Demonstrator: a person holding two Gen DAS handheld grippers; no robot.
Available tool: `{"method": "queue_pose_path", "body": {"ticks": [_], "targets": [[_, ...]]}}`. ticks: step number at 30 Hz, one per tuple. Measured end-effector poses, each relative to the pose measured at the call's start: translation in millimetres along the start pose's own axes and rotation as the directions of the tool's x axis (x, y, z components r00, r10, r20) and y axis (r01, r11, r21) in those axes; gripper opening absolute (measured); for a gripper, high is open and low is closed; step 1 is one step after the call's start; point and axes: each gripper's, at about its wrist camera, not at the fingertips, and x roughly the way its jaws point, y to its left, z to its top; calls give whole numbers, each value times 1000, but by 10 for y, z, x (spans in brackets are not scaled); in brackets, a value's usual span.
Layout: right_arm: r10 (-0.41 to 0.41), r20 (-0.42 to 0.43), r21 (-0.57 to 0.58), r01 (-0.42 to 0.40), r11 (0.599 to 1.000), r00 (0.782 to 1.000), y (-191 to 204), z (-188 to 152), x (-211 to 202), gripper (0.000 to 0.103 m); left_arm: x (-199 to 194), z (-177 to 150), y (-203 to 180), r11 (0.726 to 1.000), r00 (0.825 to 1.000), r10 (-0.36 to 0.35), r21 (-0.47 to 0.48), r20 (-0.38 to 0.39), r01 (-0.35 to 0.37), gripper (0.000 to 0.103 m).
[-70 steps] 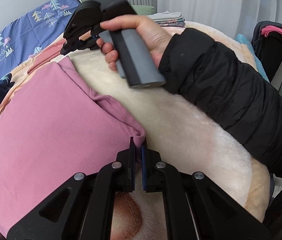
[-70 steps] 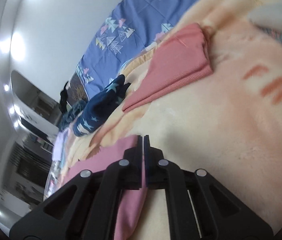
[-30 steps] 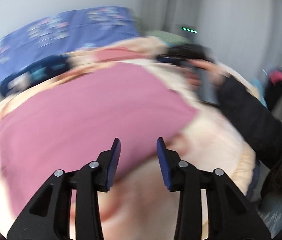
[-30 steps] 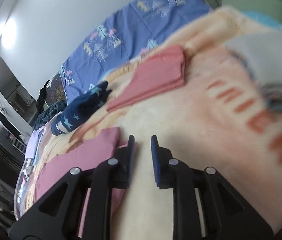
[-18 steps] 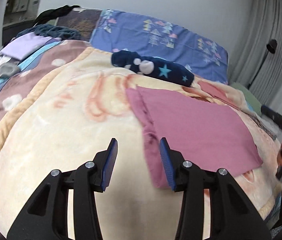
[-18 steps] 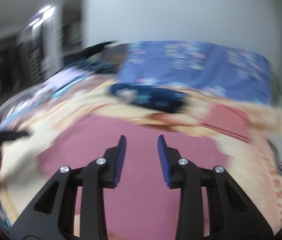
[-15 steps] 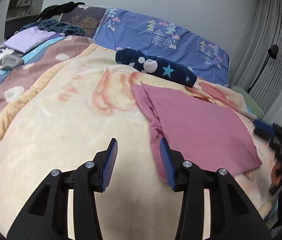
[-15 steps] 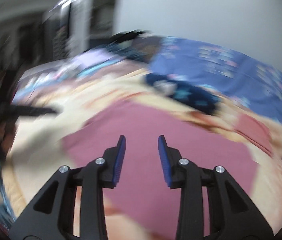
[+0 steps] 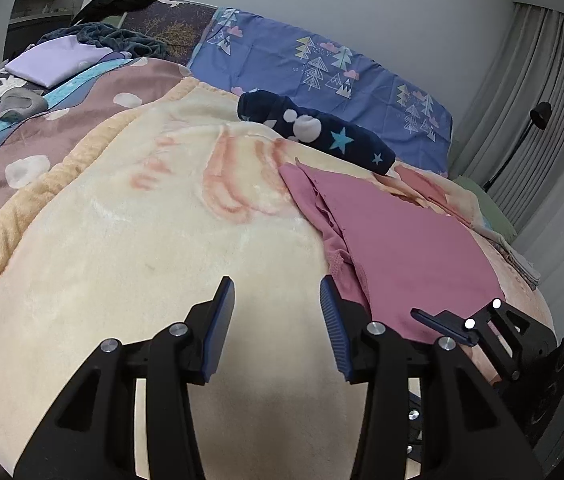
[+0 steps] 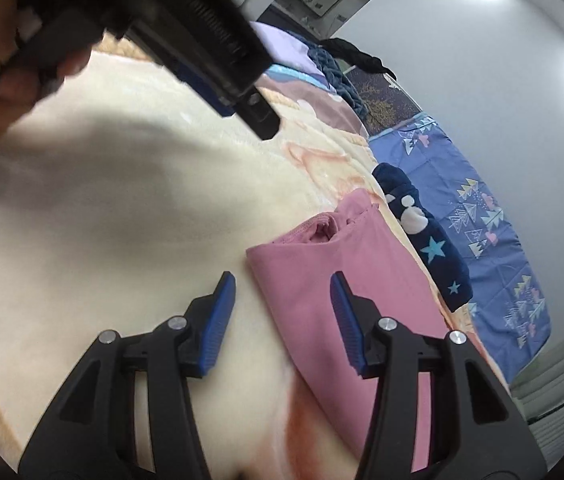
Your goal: Fold small clothes
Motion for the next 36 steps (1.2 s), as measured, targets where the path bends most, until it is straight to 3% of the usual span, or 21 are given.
{"method": "queue_pose_path", "body": {"ticks": [1, 5, 9, 14, 15, 16, 17, 18, 20, 23, 27, 28, 29, 31, 36], "targets": [[-13, -11, -3, 13, 1000, 1000, 19, 20, 42, 49, 46, 71, 3, 1000, 1000, -12, 9, -7, 12, 51], [-56, -22, 2, 57, 998, 998, 41, 58, 107, 49, 471, 346, 49, 994, 991, -110, -26, -83, 108, 52], [-87, -30, 1, 87, 996, 996, 55, 62, 140, 49, 1148, 609, -11, 970, 951, -240, -76, -193, 229, 51], [-103, -46, 13, 104, 995, 994, 65, 67, 192, 43, 1837, 830, 21, 955, 925, -285, -153, -251, 253, 51], [-104, -47, 10, 104, 995, 993, 68, 69, 207, 41, 1907, 870, 23, 948, 922, -306, -161, -237, 274, 48], [-102, -51, 8, 102, 995, 994, 73, 77, 222, 30, 1937, 910, 32, 943, 919, -323, -165, -225, 290, 28], [-97, -55, 6, 97, 995, 994, 64, 85, 257, 2, 1974, 941, 44, 933, 913, -345, -182, -216, 310, 13], [-93, -64, 6, 94, 996, 994, 52, 94, 305, 3, 1990, 972, 64, 924, 908, -363, -210, -210, 320, 8], [-77, -30, 37, 79, 996, 997, 7, 117, 212, 3, 1852, 1062, 31, 901, 902, -409, -215, -135, 376, 7], [-101, 54, 75, 97, 992, 993, -107, 197, -145, 3, 1621, 1148, -80, 908, 909, -412, -108, -65, 404, 7], [-25, -52, 8, 26, 1000, 998, 43, 95, 134, 4, 1902, 995, 110, 949, 944, -302, -141, -136, 283, 7], [-33, -76, -23, 31, 999, 997, 137, 56, 197, 4, 2007, 921, 214, 939, 933, -320, -189, -163, 288, 8], [-63, -65, -47, 60, 997, 996, 193, 45, 200, 4, 2003, 904, 306, 912, 919, -369, -246, -142, 328, 8], [-86, -41, -61, 84, 995, 995, 225, 70, 147, 4, 1898, 947, 344, 908, 923, -372, -245, -95, 341, 8], [-68, -17, -19, 68, 997, 998, 120, 51, 47, 4, 1897, 926, 354, 901, 921, -379, -262, -91, 345, 8]]}}
